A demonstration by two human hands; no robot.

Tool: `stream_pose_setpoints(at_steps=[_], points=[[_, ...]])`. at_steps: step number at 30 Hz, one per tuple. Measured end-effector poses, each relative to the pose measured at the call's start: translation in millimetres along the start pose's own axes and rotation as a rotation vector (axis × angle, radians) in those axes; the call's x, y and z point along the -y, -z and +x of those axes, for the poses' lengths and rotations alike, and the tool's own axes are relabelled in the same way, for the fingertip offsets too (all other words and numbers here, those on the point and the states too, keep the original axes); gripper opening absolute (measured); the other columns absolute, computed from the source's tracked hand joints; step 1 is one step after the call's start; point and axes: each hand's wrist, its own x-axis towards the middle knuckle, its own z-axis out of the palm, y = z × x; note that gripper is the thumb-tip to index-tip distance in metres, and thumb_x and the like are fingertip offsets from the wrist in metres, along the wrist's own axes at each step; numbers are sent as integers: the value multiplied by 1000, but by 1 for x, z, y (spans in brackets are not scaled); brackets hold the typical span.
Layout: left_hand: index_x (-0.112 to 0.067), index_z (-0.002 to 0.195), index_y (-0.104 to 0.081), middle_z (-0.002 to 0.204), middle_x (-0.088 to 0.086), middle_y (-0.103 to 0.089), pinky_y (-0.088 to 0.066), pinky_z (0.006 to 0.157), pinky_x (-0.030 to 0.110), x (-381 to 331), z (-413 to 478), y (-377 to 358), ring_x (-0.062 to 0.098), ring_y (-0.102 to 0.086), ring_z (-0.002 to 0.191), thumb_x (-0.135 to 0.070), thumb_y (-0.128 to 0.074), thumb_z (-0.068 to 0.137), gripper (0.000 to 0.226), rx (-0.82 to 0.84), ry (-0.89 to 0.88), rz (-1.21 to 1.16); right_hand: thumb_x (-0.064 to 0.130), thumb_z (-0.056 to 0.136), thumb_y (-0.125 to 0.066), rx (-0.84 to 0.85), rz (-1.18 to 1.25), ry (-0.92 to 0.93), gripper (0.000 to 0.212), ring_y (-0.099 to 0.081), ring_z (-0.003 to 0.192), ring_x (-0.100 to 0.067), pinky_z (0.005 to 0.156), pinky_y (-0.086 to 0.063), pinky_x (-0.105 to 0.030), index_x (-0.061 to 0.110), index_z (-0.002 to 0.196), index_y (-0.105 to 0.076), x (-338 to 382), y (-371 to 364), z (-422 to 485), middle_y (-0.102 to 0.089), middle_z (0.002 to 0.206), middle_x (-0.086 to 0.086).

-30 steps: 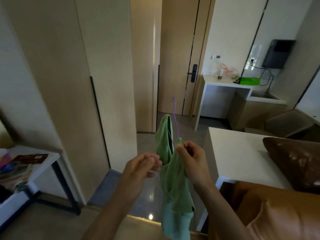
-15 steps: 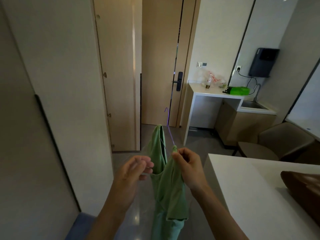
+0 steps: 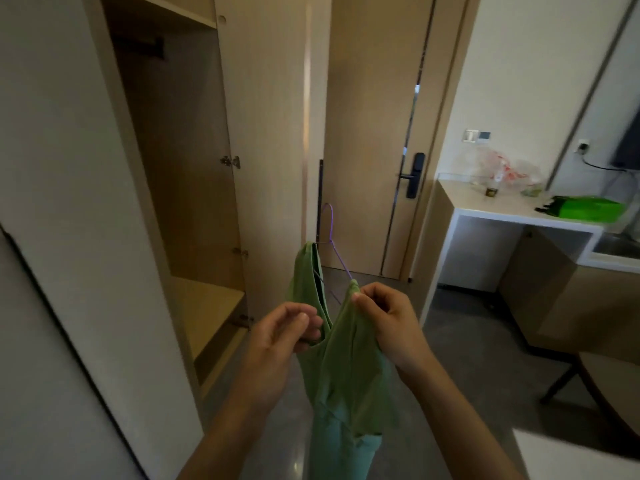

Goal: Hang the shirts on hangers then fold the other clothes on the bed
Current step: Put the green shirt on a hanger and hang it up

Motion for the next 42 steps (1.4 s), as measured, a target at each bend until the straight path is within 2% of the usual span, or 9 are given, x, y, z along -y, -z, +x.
stream_pose_setpoints(at_steps=[3, 8, 14, 19, 26, 29, 35, 39, 42], points=[[-10, 102, -69, 94, 4, -75, -53, 81, 35, 6, 72, -7, 22, -69, 91, -28, -59, 96, 21, -93, -17, 9, 14, 99, -61, 111, 33, 20, 24, -52, 61, -14, 57, -45, -27, 4, 77, -61, -20, -3, 87, -53, 65, -3], [-9, 103, -69, 95, 4, -75, -52, 85, 37, -1, 187, -9, 22, -68, 94, -15, -48, 102, 22, -269, -13, 24, 18, 98, -62, 282, 20, 79, 31, -50, 61, -12, 57, -43, -22, -9, 83, -58, -37, -17, 232, -51, 68, -7], [-5, 100, -69, 93, 7, -75, -48, 78, 34, -10, 314, 12, 19, -67, 86, -11, -49, 100, 21, -441, -69, 30, 17, 97, -63, 413, 68, 124, 26, -53, 62, -17, 59, -43, -32, -6, 86, -63, -36, -61, 392, -56, 68, -8], [-8, 101, -70, 91, 5, -75, -48, 77, 33, -8, 422, 54, 18, -68, 86, -12, -50, 100, 21, -528, -116, 44, 22, 99, -62, 519, 65, 183, 25, -48, 61, -17, 57, -39, -29, 2, 85, -65, -31, -117, 519, -53, 67, -5], [-10, 100, -71, 95, 8, -76, -49, 80, 35, -20, 569, 138, 22, -68, 91, -15, -52, 100, 20, -602, -177, 55, 21, 98, -64, 590, 169, 276, 32, -45, 66, -19, 61, -34, -32, -8, 85, -62, -11, -224, 679, -52, 70, -11], [-4, 99, -69, 92, 10, -75, -47, 74, 30, -36, 617, 166, 20, -66, 85, -17, -58, 98, 16, -619, -206, 52, 15, 98, -63, 597, 210, 278, 25, -46, 65, -18, 56, -35, -28, -1, 78, -63, 13, -263, 734, -53, 69, -10], [-8, 96, -67, 89, 6, -73, -47, 67, 22, -66, 708, 225, 17, -65, 81, -9, -49, 100, 18, -656, -237, 149, 17, 97, -63, 627, 293, 282, 24, -54, 59, -16, 55, -41, -25, 10, 75, -65, 68, -347, 848, -59, 67, -7], [-11, 95, -67, 91, 8, -73, -47, 69, 28, -81, 756, 258, 18, -66, 80, -11, -49, 101, 19, -727, -259, 213, 22, 96, -65, 653, 291, 318, 20, -47, 57, -13, 52, -36, -24, 10, 80, -66, 90, -401, 909, -54, 67, -7], [-11, 94, -66, 90, 8, -72, -46, 68, 29, -97, 791, 276, 19, -65, 80, -11, -48, 101, 19, -806, -286, 236, 23, 96, -66, 668, 301, 308, 24, -47, 52, -10, 53, -37, -23, 13, 74, -64, 102, -441, 949, -53, 63, -2]])
